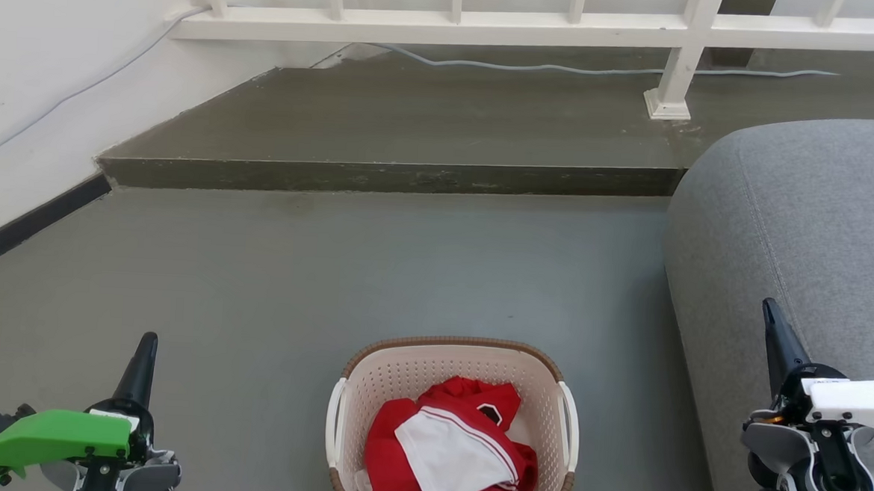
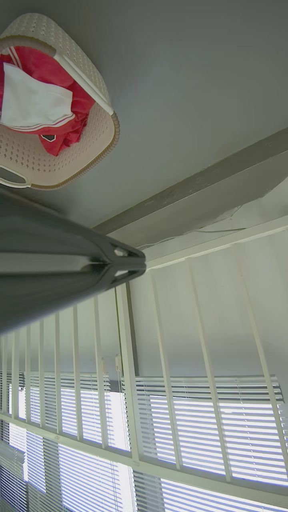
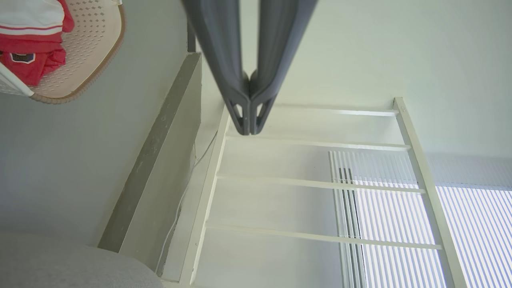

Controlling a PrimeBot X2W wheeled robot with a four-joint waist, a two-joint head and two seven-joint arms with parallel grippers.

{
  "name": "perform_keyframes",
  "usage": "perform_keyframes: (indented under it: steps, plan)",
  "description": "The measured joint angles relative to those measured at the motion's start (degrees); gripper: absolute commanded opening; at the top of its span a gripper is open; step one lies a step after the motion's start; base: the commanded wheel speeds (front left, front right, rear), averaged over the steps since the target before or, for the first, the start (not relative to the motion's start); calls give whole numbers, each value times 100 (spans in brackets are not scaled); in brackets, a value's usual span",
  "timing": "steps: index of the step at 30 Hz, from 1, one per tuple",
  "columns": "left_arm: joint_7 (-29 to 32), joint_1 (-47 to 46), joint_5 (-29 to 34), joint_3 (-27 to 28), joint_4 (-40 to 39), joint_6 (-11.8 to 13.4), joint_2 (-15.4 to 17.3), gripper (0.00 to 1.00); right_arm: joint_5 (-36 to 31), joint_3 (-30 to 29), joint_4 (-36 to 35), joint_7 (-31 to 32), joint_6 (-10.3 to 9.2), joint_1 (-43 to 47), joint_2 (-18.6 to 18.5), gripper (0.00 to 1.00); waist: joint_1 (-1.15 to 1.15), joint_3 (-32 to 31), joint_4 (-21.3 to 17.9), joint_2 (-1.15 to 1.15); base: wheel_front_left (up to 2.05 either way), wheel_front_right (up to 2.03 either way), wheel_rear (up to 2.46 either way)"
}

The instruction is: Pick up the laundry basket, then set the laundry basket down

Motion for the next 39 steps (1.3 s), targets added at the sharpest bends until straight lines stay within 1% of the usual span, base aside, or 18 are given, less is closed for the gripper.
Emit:
perform_keyframes:
  steps: [3, 6, 8, 11, 13, 39]
  plan:
    - [51, -20, -231, 24, 3, -1, -8, 0, 225, -65, 0, 56, 3, -1, 12, 0, 0, -6, 6, 0, 0, 0, 0]
    - [103, -68, -430, 54, 7, -2, -15, 0, 450, -115, -1, 109, 51, -3, 18, 0, 0, -12, 13, 0, 0, 0, 0]
    - [131, -87, -512, 69, 7, -7, -16, 0, 524, -129, -1, 136, 51, -5, 18, 0, 0, -13, 15, 0, 0, 0, 0]
    - [203, -98, -759, 142, 10, -8, -26, 0, 815, -188, -1, 222, 52, -9, 23, 0, 0, -20, 23, 0, 0, 0, 0]
    - [203, -98, -829, 151, 11, -8, -26, 0, 853, -201, -1, 226, 53, -10, 24, 0, 0, -20, 23, 0, 0, 0, 0]
    - [203, -98, -833, 149, 9, -9, -40, 0, 859, -207, -3, 226, 53, -11, 26, 0, 0, -20, 23, 0, 0, 0, 0]
